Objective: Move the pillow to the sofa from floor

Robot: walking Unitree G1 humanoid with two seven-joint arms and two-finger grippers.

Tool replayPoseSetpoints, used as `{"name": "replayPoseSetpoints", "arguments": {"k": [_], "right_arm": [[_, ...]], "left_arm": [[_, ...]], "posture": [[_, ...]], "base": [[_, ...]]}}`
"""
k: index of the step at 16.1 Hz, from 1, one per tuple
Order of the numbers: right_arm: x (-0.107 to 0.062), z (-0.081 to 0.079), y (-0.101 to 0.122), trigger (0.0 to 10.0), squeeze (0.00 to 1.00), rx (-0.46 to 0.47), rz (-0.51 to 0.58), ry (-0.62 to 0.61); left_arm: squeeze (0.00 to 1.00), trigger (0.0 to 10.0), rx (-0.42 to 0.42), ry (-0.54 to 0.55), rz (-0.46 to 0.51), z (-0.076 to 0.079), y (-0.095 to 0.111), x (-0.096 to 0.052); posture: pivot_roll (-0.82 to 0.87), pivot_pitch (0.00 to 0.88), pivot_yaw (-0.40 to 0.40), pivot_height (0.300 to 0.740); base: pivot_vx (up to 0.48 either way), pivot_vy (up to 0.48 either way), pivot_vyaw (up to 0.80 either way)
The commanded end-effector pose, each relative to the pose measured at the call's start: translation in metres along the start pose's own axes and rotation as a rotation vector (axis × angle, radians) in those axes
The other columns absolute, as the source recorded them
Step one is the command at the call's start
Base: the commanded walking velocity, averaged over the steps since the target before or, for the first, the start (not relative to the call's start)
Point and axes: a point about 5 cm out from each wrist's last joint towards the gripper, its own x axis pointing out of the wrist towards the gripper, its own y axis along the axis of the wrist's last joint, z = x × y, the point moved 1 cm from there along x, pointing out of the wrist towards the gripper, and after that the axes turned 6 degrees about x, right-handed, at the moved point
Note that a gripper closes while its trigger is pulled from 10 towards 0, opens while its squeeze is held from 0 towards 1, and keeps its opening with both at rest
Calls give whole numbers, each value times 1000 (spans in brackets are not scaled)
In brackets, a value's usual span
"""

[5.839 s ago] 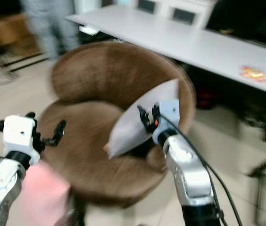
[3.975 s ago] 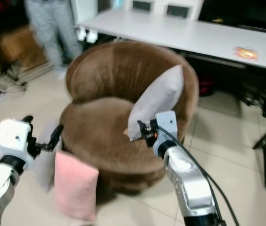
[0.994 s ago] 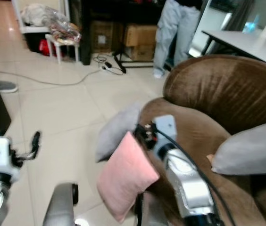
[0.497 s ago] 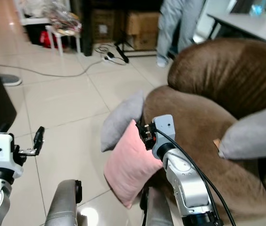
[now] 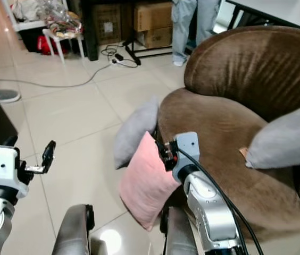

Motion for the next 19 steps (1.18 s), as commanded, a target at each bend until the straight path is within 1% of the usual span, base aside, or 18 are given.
{"name": "replayPoseSetpoints", "arguments": {"k": [1, 2, 3, 6, 8, 9, 10, 11, 12, 14, 16, 17, 18, 19], "right_arm": [[-3, 5, 1, 10000, 0, 8, 0, -21], [-3, 5, 1, 10000, 0, 4, -1, -18], [-3, 3, 3, 10000, 0, -3, 8, 5], [-2, 0, 2, 10000, 0, -10, -2, 22], [0, -3, 2, 10000, 0, -54, -18, 70], [0, -5, 1, 10000, 0, -73, -29, 88], [0, -4, 2, 10000, 0, -68, -28, 83], [0, -2, 2, 10000, 0, -43, -23, 66], [0, 0, 3, 10000, 0, -21, -15, 48], [-1, 1, 3, 10000, 0, -39, -13, 49], [-2, 1, 2, 10000, 0, -28, -20, 46], [-2, 1, 2, 10000, 0, -30, -23, 43], [-2, 2, 2, 10000, 0, -29, -18, 40], [-2, 2, 3, 10000, 0, -50, -17, 42]], "left_arm": [[0, 10000, -12, -10, 23, 1, 4, 1], [0, 10000, -9, -8, 24, 1, 5, 1], [0, 10000, -11, -2, 23, 0, 4, -1], [0, 10000, -16, 4, 22, 0, 5, -4], [0, 10000, -24, 8, 23, 0, 5, -6], [0, 10000, -28, 7, 23, 0, 5, -7], [0, 10000, -33, 6, 23, 0, 4, -8], [0, 10000, -37, 4, 24, 1, 4, -8], [0, 10000, -40, 2, 25, 1, 4, -8], [0, 10000, -45, -3, 25, 1, 4, -9], [0, 10000, -47, -6, 26, 1, 4, -9], [0, 10000, -48, -9, 26, 1, 3, -8], [0, 10000, -47, -11, 25, 2, 3, -8], [0, 10000, -41, -10, 15, 2, 2, -8]], "posture": [[-5, 0, -35, 574], [-2, 0, -41, 574], [3, 0, -49, 574], [13, 0, -63, 574], [17, 0, -68, 574], [17, 0, -72, 574], [17, 0, -73, 574], [17, 0, -73, 574], [16, 0, -73, 574], [13, 0, -70, 574], [11, 0, -68, 574], [11, 0, -68, 574], [9, 0, -68, 574], [7, 0, -68, 574]], "base": [[0, 0, -531], [0, 0, -525], [0, 0, 0], [0, 0, 0], [251, 0, 0], [289, 0, 800], [319, 0, 800], [326, 0, 800], [345, 0, 0], [369, 0, 0], [382, 0, 0], [386, 0, -800], [379, 0, 0], [0, 0, 0]]}}
